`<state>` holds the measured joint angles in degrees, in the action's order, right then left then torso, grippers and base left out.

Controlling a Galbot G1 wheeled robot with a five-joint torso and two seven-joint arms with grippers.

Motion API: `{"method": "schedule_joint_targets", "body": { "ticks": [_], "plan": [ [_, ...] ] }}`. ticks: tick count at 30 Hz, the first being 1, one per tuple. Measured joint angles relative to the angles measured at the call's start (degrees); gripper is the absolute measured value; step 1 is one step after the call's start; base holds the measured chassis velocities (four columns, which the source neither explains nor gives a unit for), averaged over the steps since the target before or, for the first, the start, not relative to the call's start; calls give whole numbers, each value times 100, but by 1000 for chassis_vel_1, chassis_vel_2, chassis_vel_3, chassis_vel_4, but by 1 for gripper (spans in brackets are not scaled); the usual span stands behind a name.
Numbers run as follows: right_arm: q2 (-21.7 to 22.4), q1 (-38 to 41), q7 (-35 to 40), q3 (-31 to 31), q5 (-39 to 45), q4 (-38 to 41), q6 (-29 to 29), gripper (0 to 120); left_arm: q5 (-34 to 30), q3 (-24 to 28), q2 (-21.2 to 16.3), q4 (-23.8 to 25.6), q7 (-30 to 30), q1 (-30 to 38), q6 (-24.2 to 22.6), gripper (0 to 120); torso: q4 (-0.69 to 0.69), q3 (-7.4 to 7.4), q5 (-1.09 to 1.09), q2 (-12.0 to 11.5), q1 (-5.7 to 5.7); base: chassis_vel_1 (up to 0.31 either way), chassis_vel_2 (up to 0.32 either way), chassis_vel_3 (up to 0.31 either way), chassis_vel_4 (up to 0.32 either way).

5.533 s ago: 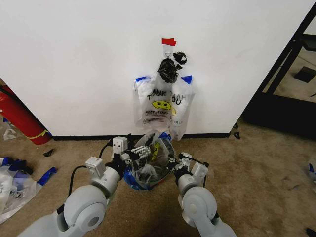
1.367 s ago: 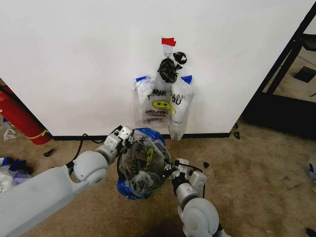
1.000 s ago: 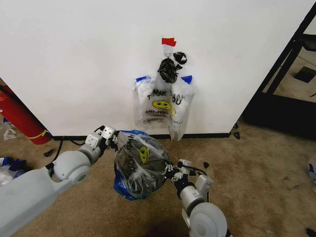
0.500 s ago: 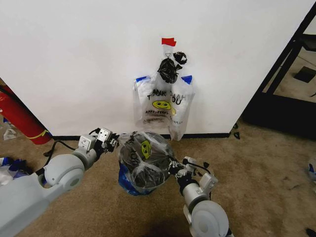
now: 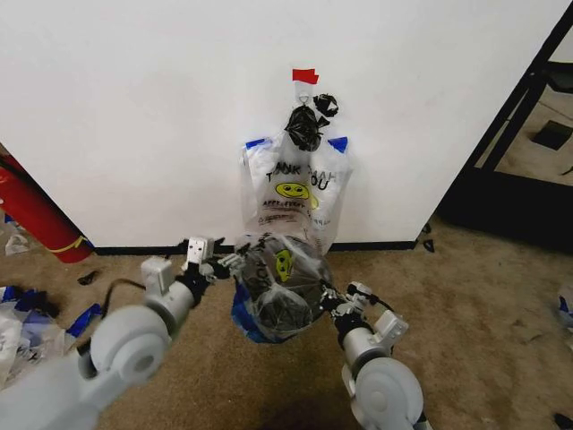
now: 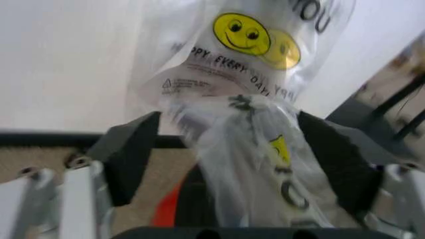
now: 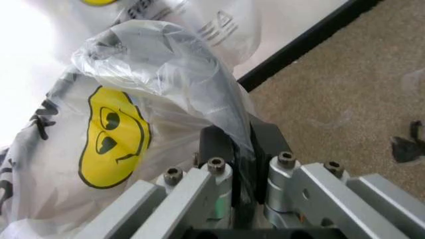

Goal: Pick up the garbage bag from the wall and place it over the trash bin.

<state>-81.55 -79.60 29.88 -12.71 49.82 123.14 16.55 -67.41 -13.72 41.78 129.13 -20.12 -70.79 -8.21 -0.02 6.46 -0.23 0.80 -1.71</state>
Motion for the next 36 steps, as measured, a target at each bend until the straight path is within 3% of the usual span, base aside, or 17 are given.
{"method": "schedule_joint_targets", "body": {
  "ticks": [7, 12, 25, 36],
  "plan": [
    [-98, -82, 108, -264, 124, 80, 32, 1, -71, -184, 183, 32, 264, -500, 204, 100, -6, 0, 1, 0, 0, 0, 0, 0, 0],
    [-107, -88, 137, -351, 143, 82, 40, 1, -379, -343, 277, 57, 410, -808, 86, 99, -4, 0, 1, -1, 0, 0, 0, 0, 0],
    [-98, -87, 168, -388, 154, 98, 99, 1, -478, -316, 318, 97, 610, -980, -12, 97, -6, 1, 1, -2, 0, 0, 0, 0, 0],
    [-88, -73, 196, -379, 162, 147, 149, 1, -518, -124, 352, 246, 747, -1039, -155, 58, -5, 1, 0, -1, 0, 0, 0, 0, 0]
  ]
}}
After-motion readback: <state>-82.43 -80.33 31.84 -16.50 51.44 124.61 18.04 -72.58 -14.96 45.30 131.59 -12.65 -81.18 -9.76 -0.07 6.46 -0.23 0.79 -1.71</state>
